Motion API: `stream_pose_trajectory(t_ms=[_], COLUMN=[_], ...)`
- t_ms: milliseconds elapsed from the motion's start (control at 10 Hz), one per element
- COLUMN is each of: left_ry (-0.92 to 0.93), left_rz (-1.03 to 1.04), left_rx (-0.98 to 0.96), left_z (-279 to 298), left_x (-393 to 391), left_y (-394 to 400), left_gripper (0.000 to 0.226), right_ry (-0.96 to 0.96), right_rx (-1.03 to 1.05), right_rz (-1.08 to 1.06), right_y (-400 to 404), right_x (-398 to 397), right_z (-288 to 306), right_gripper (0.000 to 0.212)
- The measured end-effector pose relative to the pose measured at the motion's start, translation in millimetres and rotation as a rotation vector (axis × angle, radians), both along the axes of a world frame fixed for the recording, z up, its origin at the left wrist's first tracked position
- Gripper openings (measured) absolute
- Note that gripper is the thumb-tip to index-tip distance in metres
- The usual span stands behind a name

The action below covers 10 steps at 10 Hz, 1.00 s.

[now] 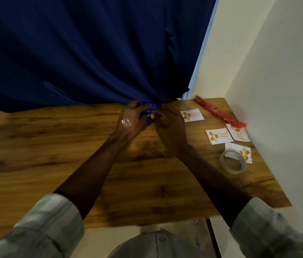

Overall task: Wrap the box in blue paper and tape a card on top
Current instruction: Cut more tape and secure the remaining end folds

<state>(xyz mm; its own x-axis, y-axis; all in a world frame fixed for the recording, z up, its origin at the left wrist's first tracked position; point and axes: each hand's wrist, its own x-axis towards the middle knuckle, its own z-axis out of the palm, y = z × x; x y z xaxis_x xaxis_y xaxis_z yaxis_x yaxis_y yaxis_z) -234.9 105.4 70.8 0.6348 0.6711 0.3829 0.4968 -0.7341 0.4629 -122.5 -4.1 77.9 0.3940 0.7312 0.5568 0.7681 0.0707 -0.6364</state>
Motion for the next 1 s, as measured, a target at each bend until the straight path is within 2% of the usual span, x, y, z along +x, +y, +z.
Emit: stream_pose_trajectory(t_ms=[100, 300, 500, 800, 1000], left_ry=[0.073, 0.043, -0.007, 0.064, 0.094], left_rz=[0.061, 0.103, 0.114, 0.173, 0.196], left_rx=[-0.074, -0.092, -0.136, -0.11, -0.022], left_z=[16.6, 25.6, 19.8, 19.1, 9.5], left_x=[8.8, 9.5, 9.5, 1.8, -1.5], left_y=[9.1, 1.9, -0.7, -8.4, -4.5], left_gripper=[0.033, 0.034, 0.035, 0.038, 0.037], right_ry=[0.209, 0.281, 0.489, 0.468, 0.6], right_rx=[-0.082, -0.202, -0.254, -0.323, -0.343], right_rz=[0.023, 0.009, -0.06, -0.08, -0.049], right_y=[1.2, 5.6, 8.7, 12.8, 17.5], right_x=[-14.8, -28.4, -34.5, -39.5, -44.3], right_z=[30.0, 39.6, 37.3, 38.9, 36.0], right_gripper=[0.013, 0.023, 0.015, 0.019, 0.012])
